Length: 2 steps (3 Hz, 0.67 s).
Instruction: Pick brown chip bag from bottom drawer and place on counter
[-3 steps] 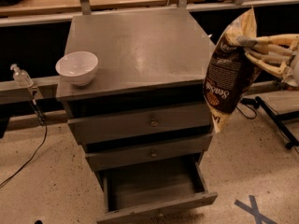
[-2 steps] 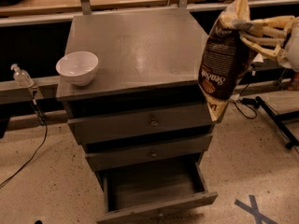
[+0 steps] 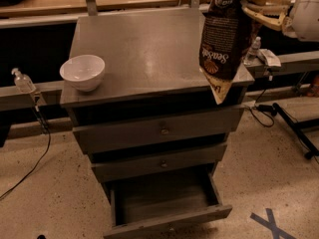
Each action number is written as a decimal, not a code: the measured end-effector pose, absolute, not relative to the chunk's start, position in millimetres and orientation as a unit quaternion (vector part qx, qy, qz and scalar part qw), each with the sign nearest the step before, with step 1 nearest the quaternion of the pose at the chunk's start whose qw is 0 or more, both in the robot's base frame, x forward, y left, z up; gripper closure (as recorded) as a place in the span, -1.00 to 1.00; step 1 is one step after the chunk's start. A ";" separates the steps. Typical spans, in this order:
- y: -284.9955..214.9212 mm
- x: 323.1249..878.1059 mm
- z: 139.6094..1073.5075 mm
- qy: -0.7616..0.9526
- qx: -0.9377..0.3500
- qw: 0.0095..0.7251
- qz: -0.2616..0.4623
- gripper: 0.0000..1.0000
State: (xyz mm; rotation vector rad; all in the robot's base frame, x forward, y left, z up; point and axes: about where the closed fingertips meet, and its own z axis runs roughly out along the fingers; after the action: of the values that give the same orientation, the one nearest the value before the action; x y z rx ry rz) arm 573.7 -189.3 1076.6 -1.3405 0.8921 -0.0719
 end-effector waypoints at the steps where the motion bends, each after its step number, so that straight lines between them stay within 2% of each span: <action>1: -174.4 592.6 1087.9 0.384 -0.604 0.699 -0.020 1.00; 2: -161.3 614.0 1087.3 0.378 -0.601 0.705 -0.008 1.00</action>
Offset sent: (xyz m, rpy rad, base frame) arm 0.0667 0.0367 0.0090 0.0581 -0.0089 0.0755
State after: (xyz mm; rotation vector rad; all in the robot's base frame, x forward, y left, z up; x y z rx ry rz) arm 614.0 -161.3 1087.3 -1.3358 0.8395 -0.0174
